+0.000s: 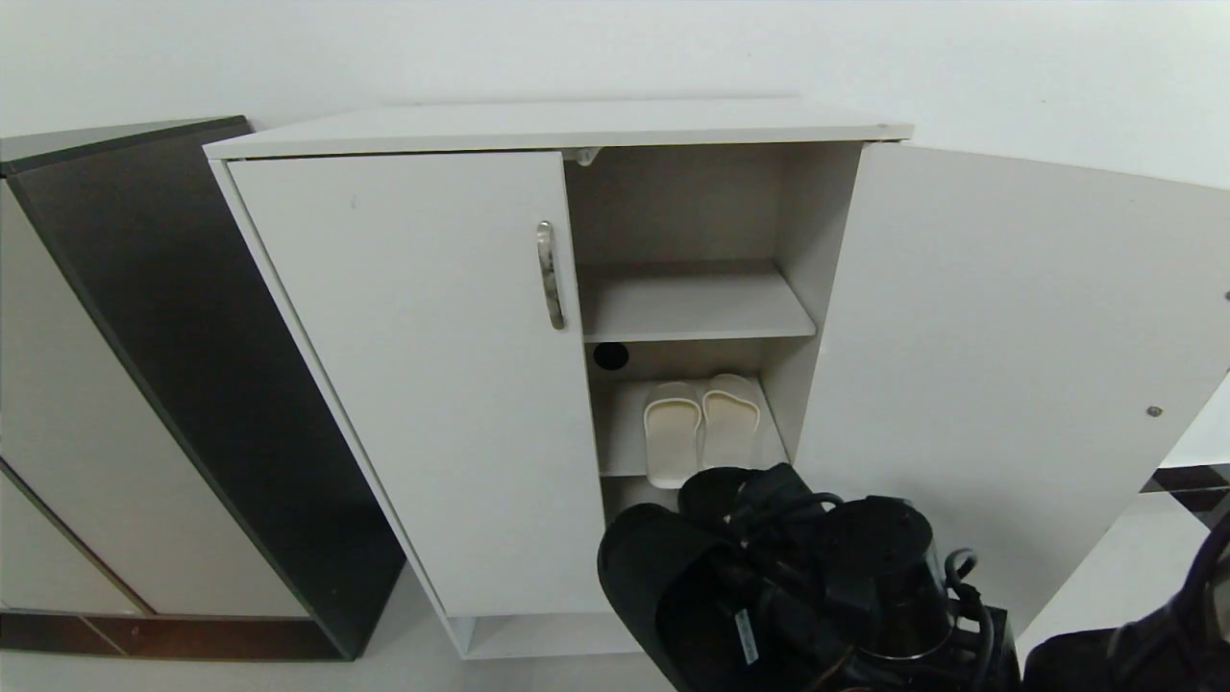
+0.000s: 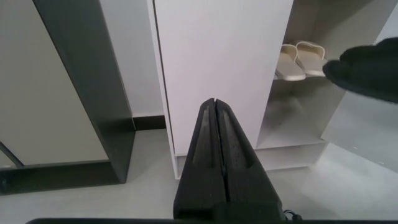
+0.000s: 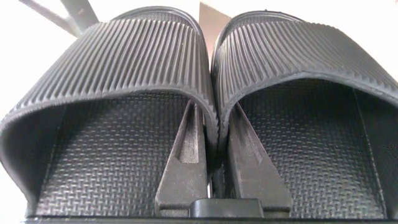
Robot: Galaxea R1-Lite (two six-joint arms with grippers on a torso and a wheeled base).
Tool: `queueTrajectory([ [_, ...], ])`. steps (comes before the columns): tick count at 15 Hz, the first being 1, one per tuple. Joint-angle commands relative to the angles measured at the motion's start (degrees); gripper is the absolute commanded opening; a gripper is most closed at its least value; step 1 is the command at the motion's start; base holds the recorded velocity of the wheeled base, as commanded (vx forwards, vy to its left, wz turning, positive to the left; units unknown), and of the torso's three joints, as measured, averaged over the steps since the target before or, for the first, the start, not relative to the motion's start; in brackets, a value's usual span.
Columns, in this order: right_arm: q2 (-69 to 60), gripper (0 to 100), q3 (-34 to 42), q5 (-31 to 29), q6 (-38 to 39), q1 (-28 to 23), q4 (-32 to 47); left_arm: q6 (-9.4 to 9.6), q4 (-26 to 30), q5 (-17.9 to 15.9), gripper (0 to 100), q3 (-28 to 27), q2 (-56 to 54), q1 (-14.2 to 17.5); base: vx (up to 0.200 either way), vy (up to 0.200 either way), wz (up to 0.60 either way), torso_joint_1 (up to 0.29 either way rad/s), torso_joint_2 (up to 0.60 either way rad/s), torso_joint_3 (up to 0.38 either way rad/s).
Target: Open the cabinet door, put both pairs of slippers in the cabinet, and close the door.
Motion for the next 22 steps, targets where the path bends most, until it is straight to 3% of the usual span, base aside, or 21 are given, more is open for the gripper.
queueTrajectory([
  [1, -4.47, 0, -7.30, -3.26, 2.98, 0.21, 8.42, -0.01, 0.00, -0.10, 0, 0.00, -0.01, 0.01, 0.000, 0.000, 0.00, 0.000, 0.00, 0.000],
  [4, -8.25, 0, -17.76, -11.88, 6.67, 1.88, 21.69, 0.08, 0.00, -0.10, 0, 0.00, -0.01, 0.01, 0.000, 0.000, 0.00, 0.000, 0.00, 0.000],
  [8, -7.02, 0, -24.88, -20.93, 7.11, 2.50, 24.50, 0.08, 0.00, -0.10, 0, 0.00, -0.01, 0.01, 0.000, 0.000, 0.00, 0.000, 0.00, 0.000],
  [15, -3.15, 0, -34.11, -23.65, 6.58, 1.18, 29.34, 0.08, 0.00, -0.10, 0, 0.00, -0.01, 0.01, 0.000, 0.000, 0.00, 0.000, 0.00, 0.000],
  [22, -2.62, 0, -33.23, -23.74, 6.76, 1.18, 29.78, 0.17, 0.00, -0.10, 0, 0.00, -0.01, 0.01, 0.000, 0.000, 0.00, 0.000, 0.00, 0.000],
])
